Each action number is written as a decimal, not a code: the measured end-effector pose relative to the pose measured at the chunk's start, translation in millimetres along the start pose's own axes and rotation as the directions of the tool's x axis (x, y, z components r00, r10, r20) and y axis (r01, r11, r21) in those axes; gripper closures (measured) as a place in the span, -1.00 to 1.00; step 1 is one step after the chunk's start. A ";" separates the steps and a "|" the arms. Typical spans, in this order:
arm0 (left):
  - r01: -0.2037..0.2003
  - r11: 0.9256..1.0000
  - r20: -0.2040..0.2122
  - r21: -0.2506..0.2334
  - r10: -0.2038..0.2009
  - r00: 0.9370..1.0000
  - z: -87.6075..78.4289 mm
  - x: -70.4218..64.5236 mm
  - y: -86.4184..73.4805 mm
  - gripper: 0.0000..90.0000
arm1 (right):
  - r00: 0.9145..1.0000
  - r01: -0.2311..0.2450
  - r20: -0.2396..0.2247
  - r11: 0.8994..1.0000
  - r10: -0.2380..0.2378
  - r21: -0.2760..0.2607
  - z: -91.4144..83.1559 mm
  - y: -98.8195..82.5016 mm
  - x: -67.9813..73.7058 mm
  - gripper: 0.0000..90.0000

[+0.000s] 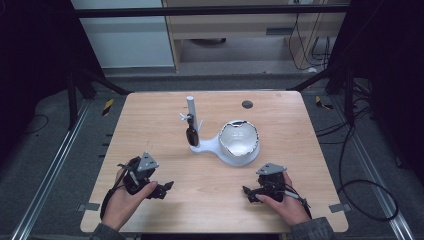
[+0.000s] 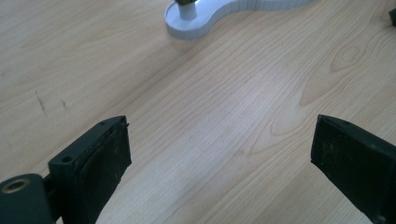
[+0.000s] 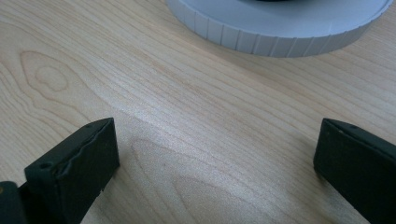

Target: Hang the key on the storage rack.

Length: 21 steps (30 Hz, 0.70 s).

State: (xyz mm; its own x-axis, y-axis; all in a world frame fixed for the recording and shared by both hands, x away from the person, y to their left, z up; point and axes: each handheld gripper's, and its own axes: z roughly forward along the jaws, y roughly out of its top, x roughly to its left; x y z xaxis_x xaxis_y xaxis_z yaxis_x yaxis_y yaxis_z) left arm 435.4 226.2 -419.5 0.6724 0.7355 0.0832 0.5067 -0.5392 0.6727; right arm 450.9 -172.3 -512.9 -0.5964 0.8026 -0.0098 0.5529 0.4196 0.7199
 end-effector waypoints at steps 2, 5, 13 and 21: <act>0.013 1.000 -0.002 0.009 -0.013 1.000 0.5 3.3 -7.2 -0.90 | 1.000 0.000 0.000 1.000 0.000 0.000 0.0 0.0 0.0 -0.99; 0.034 0.999 -0.009 0.025 -0.034 0.999 2.5 9.0 -19.8 -0.89 | 1.000 -0.001 0.000 1.000 0.001 0.000 0.0 0.0 0.0 -0.99; 0.080 0.995 -0.029 0.060 -0.078 0.996 11.9 21.1 -48.0 -0.88 | 1.000 0.000 0.000 1.000 0.000 0.000 0.0 0.0 0.0 -0.99; 0.090 0.996 -0.075 0.029 -0.087 0.993 23.6 36.0 -65.8 -0.86 | 1.000 -0.005 0.002 1.000 0.005 -0.003 0.0 -0.2 0.5 -0.99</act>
State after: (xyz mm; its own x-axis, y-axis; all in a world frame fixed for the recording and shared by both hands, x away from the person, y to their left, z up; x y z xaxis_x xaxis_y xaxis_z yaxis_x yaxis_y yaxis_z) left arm 439.0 278.5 -478.2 0.5836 0.8082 0.0788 0.5801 -0.4828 0.6560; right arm 450.5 -172.0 -513.0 -0.5923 0.8057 -0.0077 0.5542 0.4144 0.7219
